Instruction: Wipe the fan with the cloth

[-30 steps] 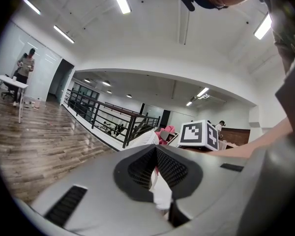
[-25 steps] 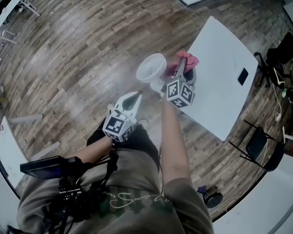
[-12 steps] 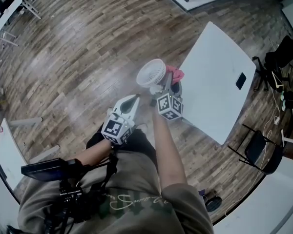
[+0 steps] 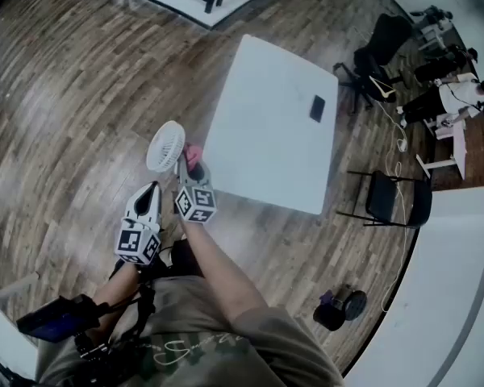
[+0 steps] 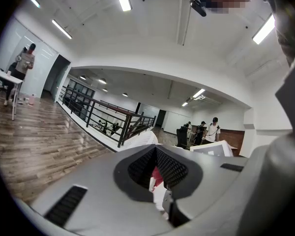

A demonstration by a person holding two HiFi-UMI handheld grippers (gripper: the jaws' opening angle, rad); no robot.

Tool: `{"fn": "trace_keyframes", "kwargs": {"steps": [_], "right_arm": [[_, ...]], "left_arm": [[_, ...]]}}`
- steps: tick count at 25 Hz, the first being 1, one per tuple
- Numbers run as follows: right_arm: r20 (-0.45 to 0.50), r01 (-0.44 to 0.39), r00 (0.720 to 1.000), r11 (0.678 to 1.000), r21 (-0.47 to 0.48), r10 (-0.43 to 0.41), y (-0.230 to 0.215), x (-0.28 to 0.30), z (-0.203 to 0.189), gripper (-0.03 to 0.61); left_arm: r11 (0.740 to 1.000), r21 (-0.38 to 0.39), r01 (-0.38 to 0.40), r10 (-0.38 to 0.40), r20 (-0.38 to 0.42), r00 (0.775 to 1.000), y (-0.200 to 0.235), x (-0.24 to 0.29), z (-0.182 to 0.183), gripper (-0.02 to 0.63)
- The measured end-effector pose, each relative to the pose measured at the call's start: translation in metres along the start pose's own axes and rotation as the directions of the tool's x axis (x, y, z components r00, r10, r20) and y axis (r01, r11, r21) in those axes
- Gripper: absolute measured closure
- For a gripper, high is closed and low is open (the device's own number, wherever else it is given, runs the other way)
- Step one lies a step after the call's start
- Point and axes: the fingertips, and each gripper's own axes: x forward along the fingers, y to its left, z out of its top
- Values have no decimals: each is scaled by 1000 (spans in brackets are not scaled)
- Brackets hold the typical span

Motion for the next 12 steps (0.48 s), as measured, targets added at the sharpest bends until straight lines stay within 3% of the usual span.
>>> {"fn": "trace_keyframes", "kwargs": {"steps": [6, 12], "right_arm": [[-11, 16, 1000, 998, -60, -16, -11, -16, 12, 471], [-4, 1, 1000, 990, -141, -2, -10, -19, 8, 471]], "left_arm": [[998, 31, 63, -63, -6, 998, -33, 14, 1, 595], [998, 47, 50, -50, 4, 999, -29, 22, -2, 595]]}}
